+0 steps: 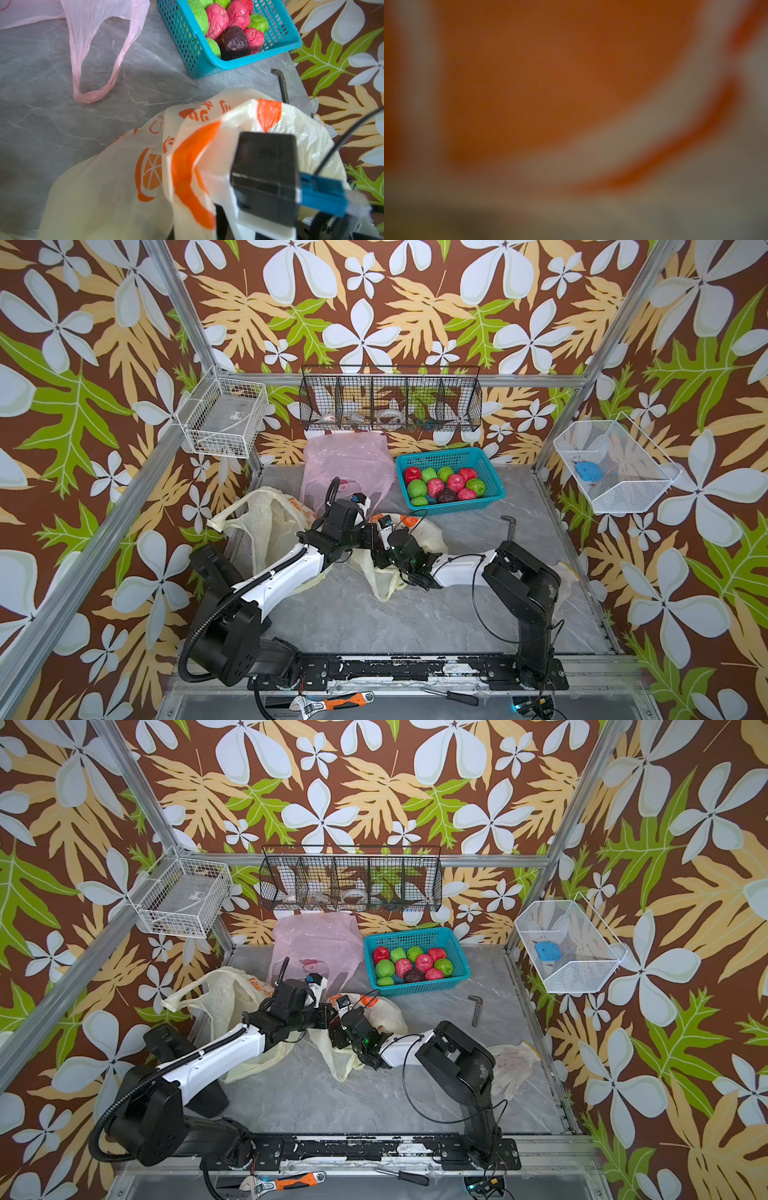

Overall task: Untie the knot of a plastic bag & take out the apple
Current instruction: Pick up the apple from the plastic bag.

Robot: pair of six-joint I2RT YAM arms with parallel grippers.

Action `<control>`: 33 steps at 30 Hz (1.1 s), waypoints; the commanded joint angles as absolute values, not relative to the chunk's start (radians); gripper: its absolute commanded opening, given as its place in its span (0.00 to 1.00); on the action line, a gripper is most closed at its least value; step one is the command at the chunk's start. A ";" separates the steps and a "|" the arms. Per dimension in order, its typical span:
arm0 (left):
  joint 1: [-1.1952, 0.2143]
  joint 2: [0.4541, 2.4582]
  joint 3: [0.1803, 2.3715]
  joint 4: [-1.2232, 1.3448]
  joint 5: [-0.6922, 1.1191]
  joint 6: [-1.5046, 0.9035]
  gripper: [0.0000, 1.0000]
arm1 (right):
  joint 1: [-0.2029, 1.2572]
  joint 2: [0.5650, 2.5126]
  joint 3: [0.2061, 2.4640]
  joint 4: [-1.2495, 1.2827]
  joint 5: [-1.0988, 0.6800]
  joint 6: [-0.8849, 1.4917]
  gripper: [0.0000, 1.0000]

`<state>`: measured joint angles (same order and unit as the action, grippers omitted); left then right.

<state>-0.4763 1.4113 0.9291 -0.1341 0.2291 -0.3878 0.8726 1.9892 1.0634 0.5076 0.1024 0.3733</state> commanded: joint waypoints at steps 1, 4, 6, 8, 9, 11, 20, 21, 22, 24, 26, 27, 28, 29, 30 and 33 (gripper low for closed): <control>-0.471 1.435 0.949 -0.158 0.313 -0.380 0.00 | 0.872 2.049 1.125 0.501 0.107 0.340 0.82; -0.469 1.462 0.958 -0.171 0.344 -0.377 0.00 | 0.866 2.099 1.159 0.501 0.126 0.318 0.78; -0.470 1.465 0.958 -0.181 0.335 -0.369 0.00 | 0.855 2.108 1.149 0.513 0.124 0.312 0.73; -0.469 1.460 0.954 -0.196 0.313 -0.353 0.00 | 0.848 2.091 1.110 0.540 0.129 0.302 0.65; -0.470 1.459 0.953 -0.204 0.299 -0.346 0.00 | 0.847 2.079 1.090 0.545 0.138 0.294 0.62; -0.468 1.453 0.944 -0.223 0.250 -0.335 0.00 | 0.848 2.041 1.040 0.557 0.160 0.275 0.55; -0.438 1.442 0.906 -0.204 0.152 -0.342 0.00 | 0.860 1.863 0.824 0.550 0.194 0.252 0.43; -0.434 1.445 0.903 -0.196 0.145 -0.347 0.00 | 0.865 1.847 0.810 0.545 0.198 0.248 0.43; -0.429 1.451 0.900 -0.186 0.143 -0.352 0.00 | 0.874 1.829 0.793 0.539 0.204 0.240 0.43; -0.421 1.464 0.899 -0.169 0.140 -0.367 0.00 | 0.894 1.799 0.775 0.524 0.210 0.217 0.43; -0.420 1.476 0.899 -0.147 0.134 -0.380 0.00 | 0.916 1.770 0.769 0.504 0.213 0.190 0.43; -0.420 1.483 0.899 -0.139 0.131 -0.384 0.00 | 0.923 1.758 0.766 0.495 0.215 0.182 0.43; -0.420 1.492 0.899 -0.134 0.125 -0.387 0.00 | 0.933 1.744 0.763 0.487 0.217 0.176 0.43; -0.420 1.501 0.898 -0.132 0.112 -0.388 0.00 | 0.941 1.730 0.760 0.480 0.227 0.170 0.42; -0.420 1.507 0.895 -0.132 0.098 -0.390 0.00 | 0.946 1.715 0.757 0.472 0.235 0.170 0.42; -0.420 1.521 0.871 -0.114 0.090 -0.398 0.00 | 0.953 1.660 0.744 0.443 0.265 0.179 0.42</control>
<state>-0.4221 1.5143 0.8841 -0.1505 0.1249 -0.3817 0.9482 1.6924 0.7506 0.4728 0.2192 0.1837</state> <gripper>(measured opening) 0.046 0.486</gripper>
